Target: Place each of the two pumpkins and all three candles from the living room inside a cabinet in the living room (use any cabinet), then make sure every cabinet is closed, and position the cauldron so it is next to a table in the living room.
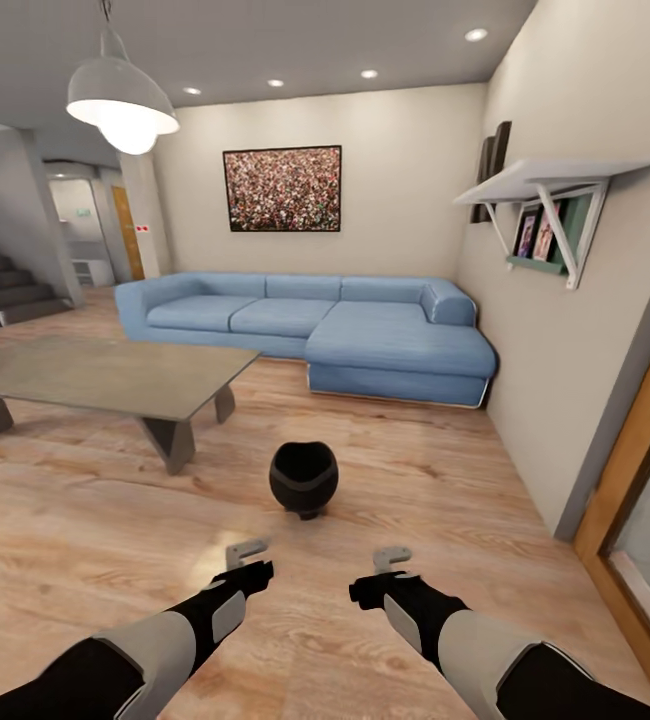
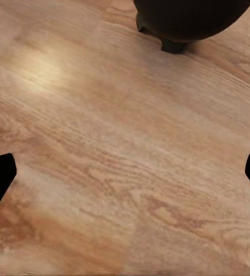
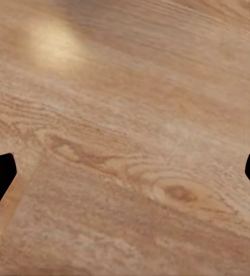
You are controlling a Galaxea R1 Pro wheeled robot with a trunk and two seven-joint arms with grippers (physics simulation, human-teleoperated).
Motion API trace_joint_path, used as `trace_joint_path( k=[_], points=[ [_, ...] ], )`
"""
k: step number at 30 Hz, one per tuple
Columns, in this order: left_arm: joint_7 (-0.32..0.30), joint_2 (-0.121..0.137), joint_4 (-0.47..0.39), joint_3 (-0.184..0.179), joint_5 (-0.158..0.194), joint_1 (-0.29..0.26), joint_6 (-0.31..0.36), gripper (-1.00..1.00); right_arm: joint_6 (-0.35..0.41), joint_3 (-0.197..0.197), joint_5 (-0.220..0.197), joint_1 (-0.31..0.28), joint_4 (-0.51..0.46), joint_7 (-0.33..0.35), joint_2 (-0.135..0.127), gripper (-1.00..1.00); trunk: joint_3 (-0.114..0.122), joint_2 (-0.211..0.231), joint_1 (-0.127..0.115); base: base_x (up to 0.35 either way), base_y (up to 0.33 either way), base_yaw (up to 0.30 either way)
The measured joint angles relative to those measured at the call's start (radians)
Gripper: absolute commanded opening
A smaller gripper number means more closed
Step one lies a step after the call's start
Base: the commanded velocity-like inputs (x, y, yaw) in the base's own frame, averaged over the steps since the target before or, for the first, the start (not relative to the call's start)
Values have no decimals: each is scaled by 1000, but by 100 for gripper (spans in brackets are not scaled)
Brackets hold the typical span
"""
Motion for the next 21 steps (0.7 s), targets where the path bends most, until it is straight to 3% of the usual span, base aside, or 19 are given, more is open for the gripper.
trace_joint_path(
  k=[12, 21],
  points=[
    [-1, 0, 0, 0, 1, 0, 0, 100, 0, 1, 0, 0, 0, 0, 0, 100, 0, 0, 0, -10, 29, 292],
    [-1, 0, 0, 0, 2, 0, 0, 100, 0, 0, 1, 0, 0, 0, 0, 100, 0, 0, -1, 247, -178, 281]
  ],
)
